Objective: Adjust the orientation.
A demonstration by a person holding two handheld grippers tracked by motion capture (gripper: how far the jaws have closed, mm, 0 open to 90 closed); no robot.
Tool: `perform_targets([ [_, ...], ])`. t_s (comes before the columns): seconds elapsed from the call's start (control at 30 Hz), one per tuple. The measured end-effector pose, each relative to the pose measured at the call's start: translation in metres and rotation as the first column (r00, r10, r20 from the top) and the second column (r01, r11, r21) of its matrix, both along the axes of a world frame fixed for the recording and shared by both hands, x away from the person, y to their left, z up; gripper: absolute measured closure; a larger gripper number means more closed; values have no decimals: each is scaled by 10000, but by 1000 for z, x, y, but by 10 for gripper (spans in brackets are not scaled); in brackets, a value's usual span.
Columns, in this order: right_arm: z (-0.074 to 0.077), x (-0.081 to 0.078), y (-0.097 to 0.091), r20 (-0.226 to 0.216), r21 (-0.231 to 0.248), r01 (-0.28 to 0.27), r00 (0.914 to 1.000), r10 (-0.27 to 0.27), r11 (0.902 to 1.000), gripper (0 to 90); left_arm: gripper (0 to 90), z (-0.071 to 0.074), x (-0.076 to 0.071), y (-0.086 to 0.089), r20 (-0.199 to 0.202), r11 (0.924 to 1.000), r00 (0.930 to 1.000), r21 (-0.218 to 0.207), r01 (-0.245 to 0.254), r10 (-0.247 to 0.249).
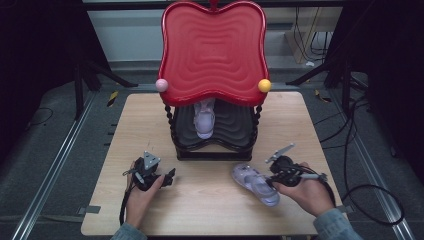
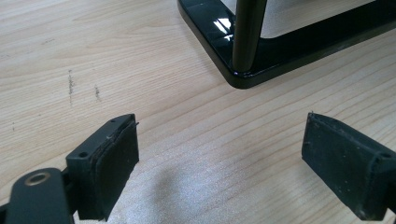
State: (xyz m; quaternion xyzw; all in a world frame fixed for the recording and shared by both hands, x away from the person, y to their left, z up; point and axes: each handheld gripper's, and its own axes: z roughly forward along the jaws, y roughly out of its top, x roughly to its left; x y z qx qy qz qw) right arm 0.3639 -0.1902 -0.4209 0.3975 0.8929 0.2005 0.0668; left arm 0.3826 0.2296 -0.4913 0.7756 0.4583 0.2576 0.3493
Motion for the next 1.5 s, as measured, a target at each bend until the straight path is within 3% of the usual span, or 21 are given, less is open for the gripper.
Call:
perform_targets([
  [0.1, -5, 13, 28, 180, -34, -769, 9969, 769, 9970, 827, 103, 0, 0, 1, 11, 10000, 10000, -35, -27, 27],
  [0.2, -11, 22, 44, 135, -201, -1112, 9937, 1115, 9936, 826, 103, 0, 0, 2, 7, 10000, 10000, -43, -38, 38],
  [0.53, -28, 25, 44, -341, -1074, -1370, 9904, 1341, 9847, 815, 103, -2, 1, -1, -51, 10000, 10000, 35, -13, 13],
  [0.7, -25, 21, 40, -294, -904, -1106, 9937, 1084, 9897, 734, 102, -2, 1, 0, -92, 10000, 9999, 22, -42, 42],
  [0.87, -2, 7, 39, 126, -769, -923, 9955, 935, 9928, 647, 102, -2, 1, 1, -86, 10000, 9999, -7, -85, 85],
  [1.03, 13, -10, 46, 136, -364, -1134, 9934, 1139, 9929, 632, 102, -3, 1, 0, -88, 10000, 9999, 9, -78, 78],
  [1.23, 8, -18, 63, -40, -188, -1554, 9878, 1554, 9877, 623, 102, -3, 2, 1, -108, 10000, 9999, 11, -90, 90],
  [1.5, -12, -15, 73, -270, -309, -1454, 9891, 1446, 9889, 676, 102, -3, 2, 3, -125, 10000, 9999, 6, -97, 97],
])
